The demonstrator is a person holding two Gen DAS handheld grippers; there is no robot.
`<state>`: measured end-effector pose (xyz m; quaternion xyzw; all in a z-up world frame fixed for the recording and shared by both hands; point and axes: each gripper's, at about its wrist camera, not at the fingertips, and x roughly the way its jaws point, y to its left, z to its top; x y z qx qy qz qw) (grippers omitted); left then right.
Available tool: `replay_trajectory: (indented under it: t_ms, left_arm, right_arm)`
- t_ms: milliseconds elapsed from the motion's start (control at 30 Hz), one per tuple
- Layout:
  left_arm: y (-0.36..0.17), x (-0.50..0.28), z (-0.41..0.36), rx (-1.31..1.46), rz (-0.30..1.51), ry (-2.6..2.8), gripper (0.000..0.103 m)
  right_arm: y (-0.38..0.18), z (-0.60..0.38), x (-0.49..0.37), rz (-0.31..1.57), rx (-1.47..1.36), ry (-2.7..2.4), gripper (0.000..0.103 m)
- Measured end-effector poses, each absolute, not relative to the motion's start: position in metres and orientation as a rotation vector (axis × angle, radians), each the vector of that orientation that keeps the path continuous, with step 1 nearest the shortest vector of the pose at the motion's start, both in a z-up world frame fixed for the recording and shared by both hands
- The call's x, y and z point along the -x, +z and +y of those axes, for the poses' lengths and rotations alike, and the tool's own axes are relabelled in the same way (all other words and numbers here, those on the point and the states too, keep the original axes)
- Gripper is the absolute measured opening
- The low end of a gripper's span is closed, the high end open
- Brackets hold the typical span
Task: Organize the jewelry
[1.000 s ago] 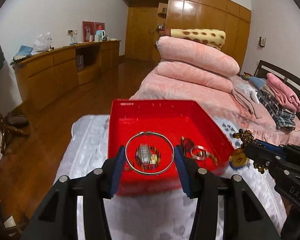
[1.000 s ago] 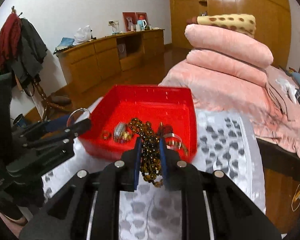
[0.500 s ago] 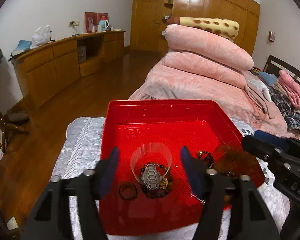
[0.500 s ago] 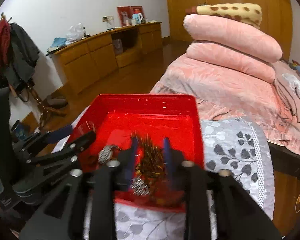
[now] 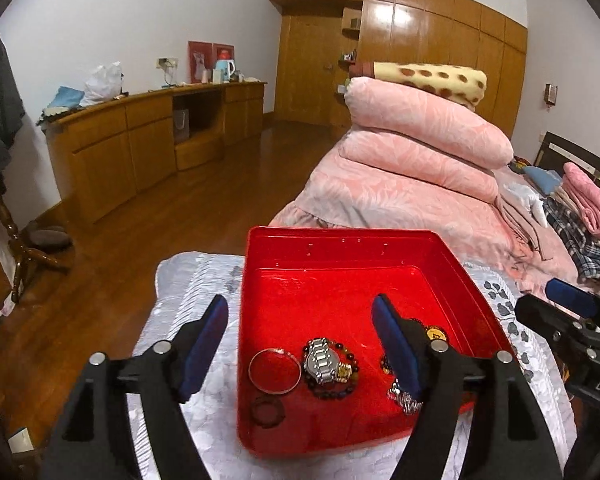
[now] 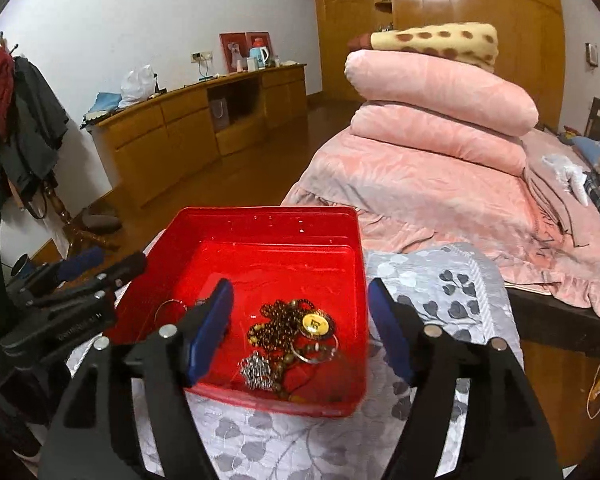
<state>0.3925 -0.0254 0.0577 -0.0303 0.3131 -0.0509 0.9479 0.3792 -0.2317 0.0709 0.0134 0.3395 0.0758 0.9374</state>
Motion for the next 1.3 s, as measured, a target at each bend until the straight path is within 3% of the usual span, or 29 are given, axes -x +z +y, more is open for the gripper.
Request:
replay_trajectory:
  t_ms: [300,1300]
  left_arm:
    - [0.058,-0.34,-0.017,0.054,0.609,-0.104,0.092]
    - [0.129,-0.177,0.001,0.022,0.276,-0.099,0.097]
  right_arm:
    - [0.07,-0.231,-0.324,0.658,-0.035,0.155,0.096]
    - [0.137,-0.219,-0.17,0.374,-0.002,0.124,0.098]
